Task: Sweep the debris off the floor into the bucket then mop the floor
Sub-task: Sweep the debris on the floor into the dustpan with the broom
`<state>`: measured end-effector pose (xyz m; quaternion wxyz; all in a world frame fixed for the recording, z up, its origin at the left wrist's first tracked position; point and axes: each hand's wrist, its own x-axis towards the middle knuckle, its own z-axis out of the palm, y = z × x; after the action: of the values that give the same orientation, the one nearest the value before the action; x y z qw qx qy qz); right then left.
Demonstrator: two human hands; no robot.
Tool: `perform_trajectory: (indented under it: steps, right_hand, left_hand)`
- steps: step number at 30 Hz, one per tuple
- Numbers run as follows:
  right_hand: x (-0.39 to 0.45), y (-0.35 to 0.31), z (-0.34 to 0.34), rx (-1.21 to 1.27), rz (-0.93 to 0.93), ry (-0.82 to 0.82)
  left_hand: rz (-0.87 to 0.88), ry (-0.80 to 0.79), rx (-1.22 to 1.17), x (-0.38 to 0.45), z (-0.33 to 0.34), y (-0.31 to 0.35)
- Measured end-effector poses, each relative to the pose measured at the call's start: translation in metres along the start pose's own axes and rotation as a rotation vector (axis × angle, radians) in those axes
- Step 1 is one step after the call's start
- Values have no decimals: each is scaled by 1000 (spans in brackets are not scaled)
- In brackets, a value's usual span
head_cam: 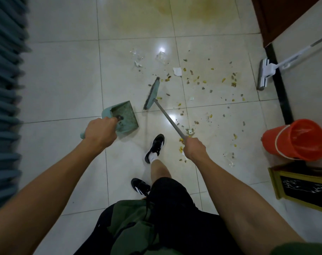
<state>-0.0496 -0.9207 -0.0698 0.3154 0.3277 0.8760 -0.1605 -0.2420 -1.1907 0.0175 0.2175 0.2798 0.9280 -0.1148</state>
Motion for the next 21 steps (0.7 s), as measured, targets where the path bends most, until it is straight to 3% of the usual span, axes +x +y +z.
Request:
perform_trajectory:
  steps: [12, 21]
  right_hand:
    - [131, -90, -80, -21, -108, -76]
    - [141, -65, -98, -9, 107, -158]
  left_hand:
    - [-21, -81, 30, 133, -58, -32]
    - [73, -94, 35, 189, -80, -19]
